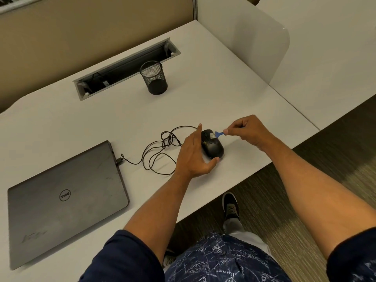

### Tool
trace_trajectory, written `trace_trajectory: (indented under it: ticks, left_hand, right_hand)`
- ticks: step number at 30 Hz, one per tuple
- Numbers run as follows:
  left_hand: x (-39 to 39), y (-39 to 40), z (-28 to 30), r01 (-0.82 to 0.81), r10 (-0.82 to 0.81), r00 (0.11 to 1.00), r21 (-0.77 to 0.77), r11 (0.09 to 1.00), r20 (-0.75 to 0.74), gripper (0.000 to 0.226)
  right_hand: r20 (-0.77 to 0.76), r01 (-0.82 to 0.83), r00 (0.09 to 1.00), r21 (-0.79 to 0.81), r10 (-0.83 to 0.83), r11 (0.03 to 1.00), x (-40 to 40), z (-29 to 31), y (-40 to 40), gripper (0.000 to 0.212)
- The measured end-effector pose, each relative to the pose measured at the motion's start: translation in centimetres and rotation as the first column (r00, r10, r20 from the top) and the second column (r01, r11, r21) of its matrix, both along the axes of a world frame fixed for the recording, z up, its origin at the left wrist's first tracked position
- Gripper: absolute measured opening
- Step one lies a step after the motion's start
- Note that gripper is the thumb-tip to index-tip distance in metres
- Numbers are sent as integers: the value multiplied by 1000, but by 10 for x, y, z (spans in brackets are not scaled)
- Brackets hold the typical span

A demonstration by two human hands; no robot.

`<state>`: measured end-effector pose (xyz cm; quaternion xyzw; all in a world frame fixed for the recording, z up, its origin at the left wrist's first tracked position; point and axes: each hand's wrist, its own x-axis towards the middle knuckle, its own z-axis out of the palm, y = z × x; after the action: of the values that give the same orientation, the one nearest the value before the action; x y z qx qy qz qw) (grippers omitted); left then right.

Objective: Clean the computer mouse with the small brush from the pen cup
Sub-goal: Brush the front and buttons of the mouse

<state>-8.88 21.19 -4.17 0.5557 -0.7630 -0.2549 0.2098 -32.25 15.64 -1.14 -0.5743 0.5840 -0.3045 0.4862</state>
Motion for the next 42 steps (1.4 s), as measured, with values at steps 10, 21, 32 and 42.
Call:
trace_trajectory:
  ticks: [10,21,32,42]
  left_hand:
    - [2,-1,-3,2,-2,1000,-10,1000,-5,118]
    - [1,-1,-3,4,-4,1000,-33,999,-21,118]
    - [2,-1,-2,1,-2,1000,-32,999,-24,120]
    - [2,0,-2,4,-5,1000,-24,1000,-15,119]
  right_hand:
    - [-130,-110,986,-34,105,993,7,3,-5,9]
    - [-153,-45,987,35,50,998,-10,2,-6,6]
    - [-62,143,988,25,-141,989,13,-14,-4,11]
    - [-98,173,982,89,-164,981,-1,-9,0,12]
